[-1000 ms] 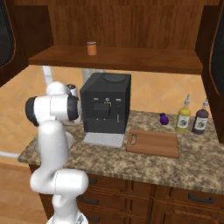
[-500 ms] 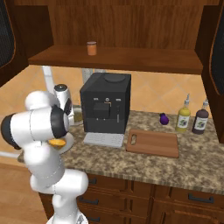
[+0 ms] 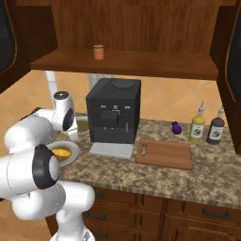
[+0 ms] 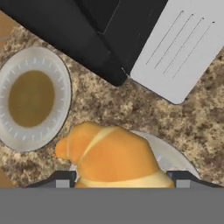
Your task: From the different types of pastries on the counter, select a croissant and place it on the cutting board. Then retrieve a jar of jam from the cabinet and place it alongside the croissant on the cutting board.
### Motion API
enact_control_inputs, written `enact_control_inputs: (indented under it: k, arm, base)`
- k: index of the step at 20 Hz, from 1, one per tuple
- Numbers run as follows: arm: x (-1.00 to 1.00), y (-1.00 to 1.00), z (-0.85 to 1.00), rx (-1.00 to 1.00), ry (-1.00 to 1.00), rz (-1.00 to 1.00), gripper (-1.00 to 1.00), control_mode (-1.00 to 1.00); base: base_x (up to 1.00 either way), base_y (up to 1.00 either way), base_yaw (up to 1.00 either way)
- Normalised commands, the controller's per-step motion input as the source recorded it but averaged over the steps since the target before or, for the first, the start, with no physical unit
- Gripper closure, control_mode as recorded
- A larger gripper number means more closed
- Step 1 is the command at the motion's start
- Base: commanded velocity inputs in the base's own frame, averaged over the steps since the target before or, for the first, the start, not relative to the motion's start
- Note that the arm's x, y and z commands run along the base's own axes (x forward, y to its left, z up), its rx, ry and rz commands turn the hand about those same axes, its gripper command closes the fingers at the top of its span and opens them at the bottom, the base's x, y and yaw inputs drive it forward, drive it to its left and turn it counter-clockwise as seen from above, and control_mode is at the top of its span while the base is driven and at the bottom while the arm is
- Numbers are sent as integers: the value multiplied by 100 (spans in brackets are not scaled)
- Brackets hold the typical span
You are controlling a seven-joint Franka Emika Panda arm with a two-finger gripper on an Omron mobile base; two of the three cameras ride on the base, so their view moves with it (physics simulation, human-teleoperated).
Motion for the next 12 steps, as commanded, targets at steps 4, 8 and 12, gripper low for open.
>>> enact_control_inputs:
  k: [4, 8, 12]
  arm:
    - [-99, -82, 0, 0, 0, 0, 100, -100]
    - [-85, -99, 7, 1, 0, -5, 100, -100]
    - [-49, -100, 13, 1, 0, -7, 100, -100]
  base:
    - [0, 0, 0]
    - [0, 0, 0]
    - [0, 0, 0]
